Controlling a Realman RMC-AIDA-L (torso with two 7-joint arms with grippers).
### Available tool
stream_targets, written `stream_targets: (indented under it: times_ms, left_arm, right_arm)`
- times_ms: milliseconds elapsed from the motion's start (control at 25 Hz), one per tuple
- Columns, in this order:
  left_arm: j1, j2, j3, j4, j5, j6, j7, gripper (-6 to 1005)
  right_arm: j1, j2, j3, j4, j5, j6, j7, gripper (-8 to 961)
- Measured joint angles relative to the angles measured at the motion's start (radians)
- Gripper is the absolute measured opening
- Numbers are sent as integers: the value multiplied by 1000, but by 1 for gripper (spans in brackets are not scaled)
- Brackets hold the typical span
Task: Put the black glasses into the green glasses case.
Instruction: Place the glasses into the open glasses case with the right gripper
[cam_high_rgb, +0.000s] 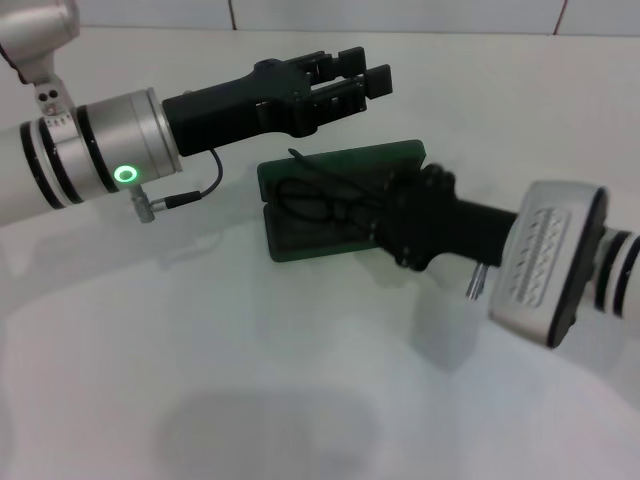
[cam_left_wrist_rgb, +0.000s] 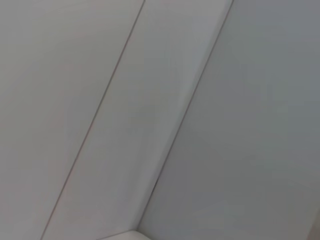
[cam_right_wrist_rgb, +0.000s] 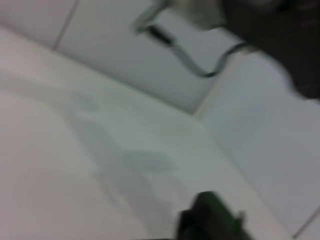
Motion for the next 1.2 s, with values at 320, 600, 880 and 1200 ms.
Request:
stream_targets:
  times_ms: [320,600,880,1200]
  left_arm:
    - [-8,-1,2,-14,1,-12,5,560]
    - [-4,-1,3,-15,2,-14,7,560]
    - [0,3,3,-15,2,-15,7,560]
    - [-6,5,3,-13,15,-15,7,559]
  right_arm:
    - [67,1,60,42,-7,-29,111,263]
    - [205,0,1,159,-8,-25,259,264]
    - [226,-4,-39,175,-18,-49,333,264]
    - [221,-1,-40,157,-124,-61,442,264]
